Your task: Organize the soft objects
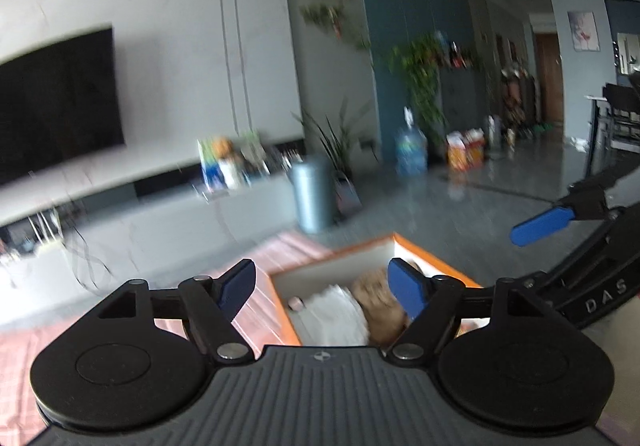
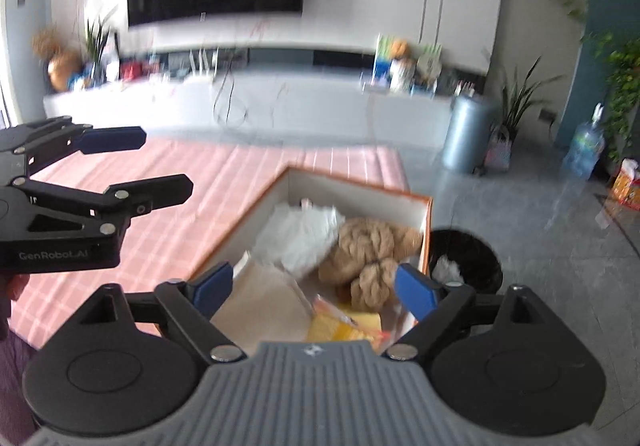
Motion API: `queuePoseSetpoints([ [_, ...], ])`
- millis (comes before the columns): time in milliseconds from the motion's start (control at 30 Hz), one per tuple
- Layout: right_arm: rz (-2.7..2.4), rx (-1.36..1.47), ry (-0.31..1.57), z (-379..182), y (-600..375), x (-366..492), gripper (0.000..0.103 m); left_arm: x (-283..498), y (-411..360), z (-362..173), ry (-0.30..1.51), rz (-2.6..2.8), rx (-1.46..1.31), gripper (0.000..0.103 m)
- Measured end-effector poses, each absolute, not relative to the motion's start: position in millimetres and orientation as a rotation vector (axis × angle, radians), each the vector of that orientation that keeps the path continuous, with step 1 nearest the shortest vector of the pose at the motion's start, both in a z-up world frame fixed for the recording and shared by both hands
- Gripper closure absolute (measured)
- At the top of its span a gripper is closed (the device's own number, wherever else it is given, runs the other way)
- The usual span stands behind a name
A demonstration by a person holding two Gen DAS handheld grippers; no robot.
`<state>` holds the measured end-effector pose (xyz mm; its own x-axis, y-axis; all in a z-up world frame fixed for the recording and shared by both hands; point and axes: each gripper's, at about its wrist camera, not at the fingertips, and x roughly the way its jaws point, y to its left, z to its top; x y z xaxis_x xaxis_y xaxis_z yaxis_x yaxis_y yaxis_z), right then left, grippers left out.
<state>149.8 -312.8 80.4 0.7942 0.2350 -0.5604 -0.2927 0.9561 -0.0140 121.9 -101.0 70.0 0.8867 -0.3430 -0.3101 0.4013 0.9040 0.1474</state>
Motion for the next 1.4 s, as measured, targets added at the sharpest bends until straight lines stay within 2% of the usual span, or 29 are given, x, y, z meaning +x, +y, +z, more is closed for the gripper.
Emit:
queuePoseSetpoints([
  [67, 0.256, -0.094, 0.519, 84, -308, 135, 0.01, 115, -100, 73, 0.261, -0.374, 0.222, 0.011],
  [133, 0.227, -0.086, 0.464, 85, -302, 123, 0.003, 106, -99, 75, 0.206, -0.341, 0.23, 0.01],
  [400, 0.131, 0.002, 0.317, 65, -279, 83, 0.003, 86, -95, 59, 0.158, -0.243, 0.207, 0.01],
  [567, 0.056, 0.032, 0.327, 34, -266, 68, 0.003, 73, -84, 43, 0.175, -0.211, 0.144, 0.01],
  [867, -0.032, 0.073, 0.39, -7, -245, 55, 0.003, 67, -55, 14, 0.311, -0.124, 0.024, 0.01],
  [1100, -0.056, -0.039, 0.366, -17, -229, 51, 0.003, 73, -43, -5, 0.41, -0.076, 0.049, 0.01],
  [1400, -0.059, -0.042, 0.407, -28, -227, 53, 0.003, 64, -37, -21, 0.443, -0.055, 0.037, 0.01],
])
